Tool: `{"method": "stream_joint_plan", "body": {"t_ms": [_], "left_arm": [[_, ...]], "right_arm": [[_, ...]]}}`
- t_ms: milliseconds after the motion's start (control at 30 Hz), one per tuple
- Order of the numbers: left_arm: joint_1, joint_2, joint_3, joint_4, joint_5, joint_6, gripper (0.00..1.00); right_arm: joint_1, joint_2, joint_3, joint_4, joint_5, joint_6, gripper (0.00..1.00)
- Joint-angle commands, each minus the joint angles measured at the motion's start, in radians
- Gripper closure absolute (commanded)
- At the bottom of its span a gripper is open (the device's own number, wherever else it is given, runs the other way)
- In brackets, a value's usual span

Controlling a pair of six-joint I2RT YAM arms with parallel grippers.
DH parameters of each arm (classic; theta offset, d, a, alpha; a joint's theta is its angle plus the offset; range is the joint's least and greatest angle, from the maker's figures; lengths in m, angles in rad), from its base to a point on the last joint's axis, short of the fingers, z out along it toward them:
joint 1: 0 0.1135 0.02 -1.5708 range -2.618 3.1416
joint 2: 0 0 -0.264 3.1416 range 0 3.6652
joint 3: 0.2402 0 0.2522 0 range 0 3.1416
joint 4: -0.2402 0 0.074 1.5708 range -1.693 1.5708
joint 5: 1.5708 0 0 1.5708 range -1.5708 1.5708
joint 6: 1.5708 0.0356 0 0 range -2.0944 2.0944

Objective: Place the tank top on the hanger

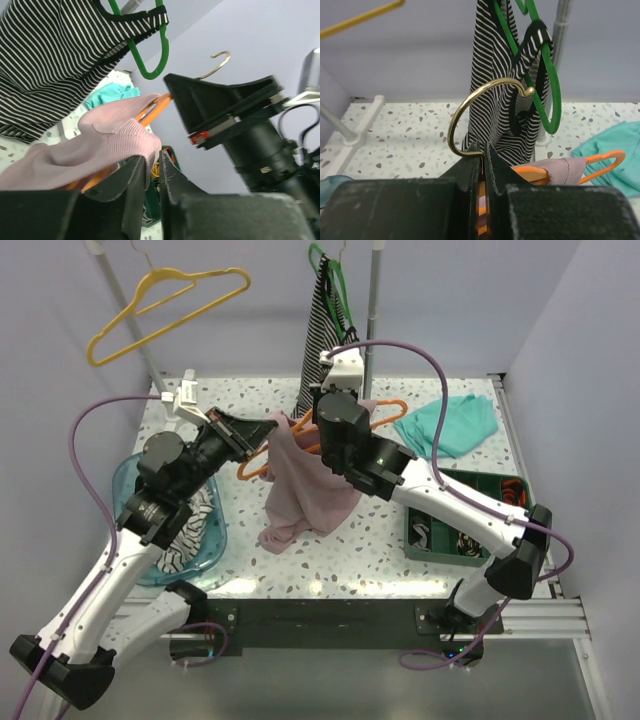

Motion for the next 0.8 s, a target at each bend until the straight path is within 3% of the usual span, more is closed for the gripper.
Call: {"method": "stream_joint_plan", "body": {"t_ms": [0, 67, 233, 400, 600, 767], "left_arm": [[-0.005, 0.003, 0.115, -0.081, -0.036, 0.136, 0.65], [-0.005, 0.03, 0.186, -0.146, 0.006, 0.231, 0.46], [-0.005, 0.031, 0.306, -0.28, -0.032, 0.474, 0.32], [-0.005, 0.064, 0.473, -0.423, -0.095, 0.671, 0.32], [-0.005, 0.093, 0.468, -0.4, 0.187, 0.716, 0.42], [-0.005, 0.11, 0.508, -0.501, 0.038, 0.78, 0.43]], "right_arm": [[0.015, -0.046, 0.091, 0.036, 0.003, -0.031, 1.0], [0.015, -0.043, 0.084, 0.028, -0.01, -0.016, 1.0], [0.023, -0.061, 0.099, 0.007, -0.054, -0.01, 1.0], [0.038, -0.124, 0.073, 0.004, -0.097, -0.019, 1.0], [0.038, -0.115, 0.065, -0.002, -0.105, -0.015, 1.0], [0.038, -0.144, 0.062, -0.012, -0.131, 0.007, 1.0]]}}
